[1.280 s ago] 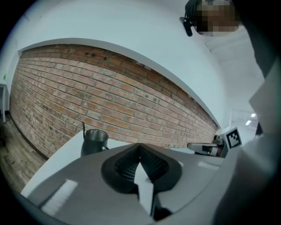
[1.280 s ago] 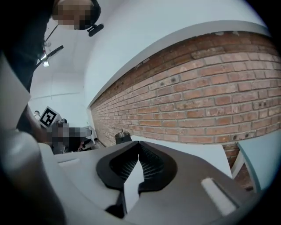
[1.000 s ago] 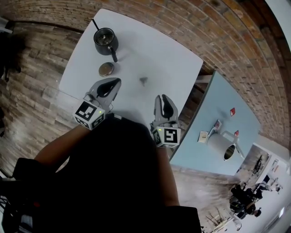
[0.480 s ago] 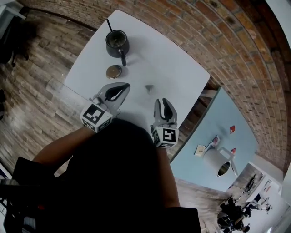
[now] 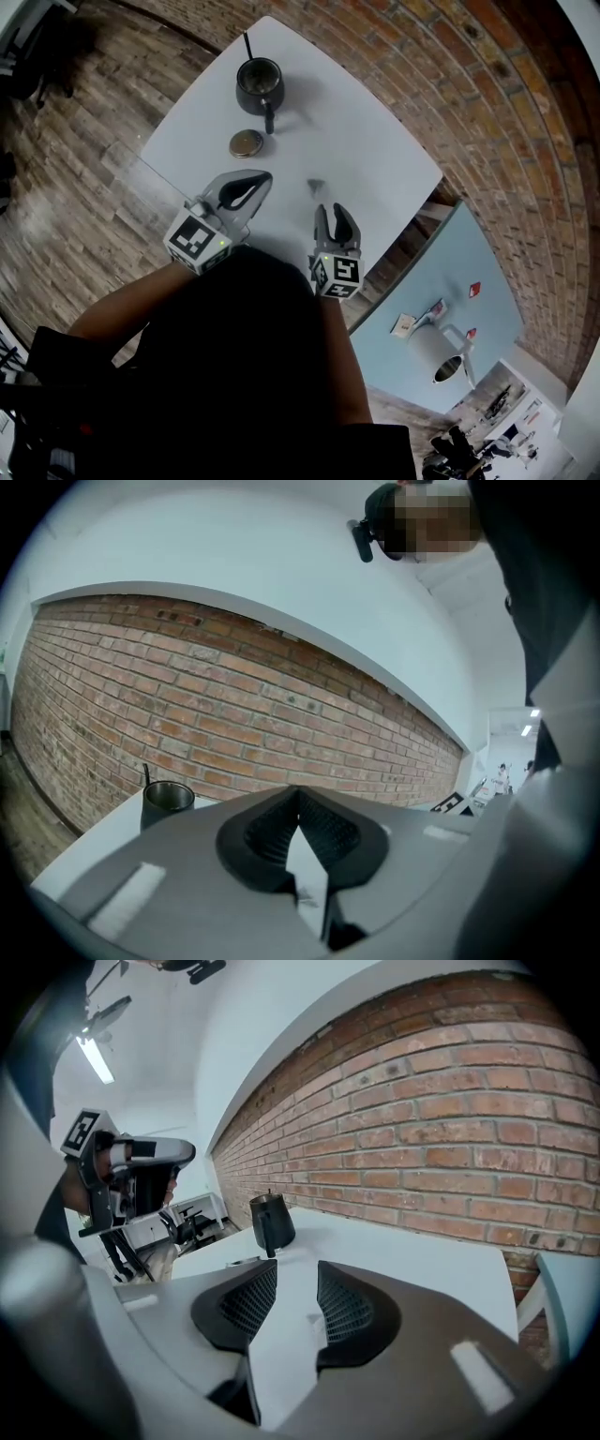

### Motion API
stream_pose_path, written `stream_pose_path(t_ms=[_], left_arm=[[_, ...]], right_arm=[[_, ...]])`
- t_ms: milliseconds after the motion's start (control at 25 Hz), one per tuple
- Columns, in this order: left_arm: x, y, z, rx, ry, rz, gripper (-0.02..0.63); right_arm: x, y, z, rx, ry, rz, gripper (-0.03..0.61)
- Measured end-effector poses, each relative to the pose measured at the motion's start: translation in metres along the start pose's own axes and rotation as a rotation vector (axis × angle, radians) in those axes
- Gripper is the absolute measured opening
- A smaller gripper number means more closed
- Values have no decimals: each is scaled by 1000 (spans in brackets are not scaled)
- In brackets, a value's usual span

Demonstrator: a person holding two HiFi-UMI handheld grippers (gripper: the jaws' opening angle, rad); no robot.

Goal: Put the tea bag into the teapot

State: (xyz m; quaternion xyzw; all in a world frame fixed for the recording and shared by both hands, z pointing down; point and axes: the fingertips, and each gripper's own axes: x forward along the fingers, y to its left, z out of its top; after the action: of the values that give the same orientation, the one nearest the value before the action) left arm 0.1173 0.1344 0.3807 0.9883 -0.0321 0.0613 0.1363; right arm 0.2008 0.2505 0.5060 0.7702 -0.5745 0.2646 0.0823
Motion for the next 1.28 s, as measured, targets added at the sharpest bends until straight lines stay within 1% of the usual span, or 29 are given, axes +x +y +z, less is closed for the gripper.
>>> stream_pose_path(t_ms=[120, 280, 360, 480, 720, 880, 1080, 1280], left_arm=[[-2, 3, 3, 16, -29, 17, 0], [-3, 9, 4, 10, -17, 62, 0], [-5, 11, 8, 4, -25, 79, 0], [-9, 15, 13, 7, -49, 100, 0], [-25, 33, 14, -10, -34, 195, 0], [-30, 27, 11, -8, -39, 191, 0], [-36, 22, 7, -7, -25, 193, 0], [-48, 28, 2, -4, -30, 235, 0]], right_arm=[[9, -4, -13, -20, 44, 1, 138], [20, -12, -27, -35, 91, 1, 138], [27, -13, -29, -35, 101, 3, 138], [37, -15, -41, -41, 142, 13, 138], [53, -16, -63, -49, 222, 16, 137], [62, -21, -72, -55, 251, 10, 127], [71, -25, -83, -62, 286, 10, 120], [78, -24, -93, -76, 313, 23, 120]])
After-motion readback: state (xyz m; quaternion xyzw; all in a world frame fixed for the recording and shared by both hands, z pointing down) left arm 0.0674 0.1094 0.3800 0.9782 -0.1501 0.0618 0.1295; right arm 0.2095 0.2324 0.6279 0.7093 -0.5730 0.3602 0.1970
